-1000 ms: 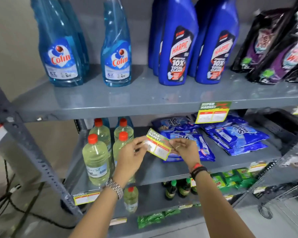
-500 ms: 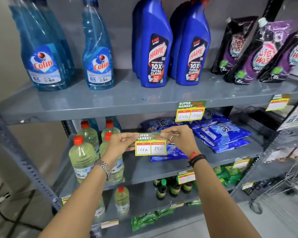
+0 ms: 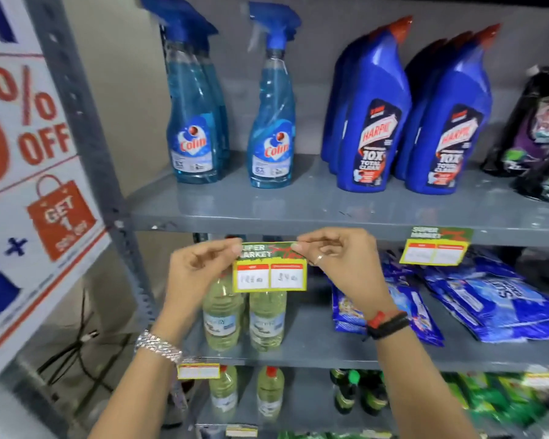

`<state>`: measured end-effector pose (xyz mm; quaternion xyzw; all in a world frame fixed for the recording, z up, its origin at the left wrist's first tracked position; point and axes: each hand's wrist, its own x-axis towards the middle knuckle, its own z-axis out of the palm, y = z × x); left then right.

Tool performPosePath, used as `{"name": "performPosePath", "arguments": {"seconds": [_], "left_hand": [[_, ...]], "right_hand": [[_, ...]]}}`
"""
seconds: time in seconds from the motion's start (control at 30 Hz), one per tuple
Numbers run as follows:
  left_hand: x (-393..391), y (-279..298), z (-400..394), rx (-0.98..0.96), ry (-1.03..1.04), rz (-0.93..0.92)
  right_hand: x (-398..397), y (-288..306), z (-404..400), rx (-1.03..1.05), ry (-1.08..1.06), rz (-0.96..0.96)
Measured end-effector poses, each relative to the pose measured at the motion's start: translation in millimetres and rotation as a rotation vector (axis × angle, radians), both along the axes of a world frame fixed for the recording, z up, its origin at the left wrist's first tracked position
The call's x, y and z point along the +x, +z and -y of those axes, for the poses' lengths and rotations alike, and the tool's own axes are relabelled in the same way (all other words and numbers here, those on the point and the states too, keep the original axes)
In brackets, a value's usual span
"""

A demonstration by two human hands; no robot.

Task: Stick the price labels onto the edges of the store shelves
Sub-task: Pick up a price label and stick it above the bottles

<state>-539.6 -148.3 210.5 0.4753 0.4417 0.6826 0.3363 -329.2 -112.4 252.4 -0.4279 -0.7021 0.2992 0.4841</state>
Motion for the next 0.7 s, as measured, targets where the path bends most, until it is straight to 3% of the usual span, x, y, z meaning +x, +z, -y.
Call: {"name": "performPosePath", "arguments": {"seconds": [0.37, 0.7], "left_hand": [[-54.3, 19.4, -13.4, -0.031, 0.224, -0.214], [-55.8, 18.4, -21.6, -0.019, 0.264, -0.187]], "right_hand": [[-72.8, -0.4, -23.6, 0.101, -0.085, 0.050], [-77.4, -1.4, -25.2, 0.142, -0.125, 0.069]]}}
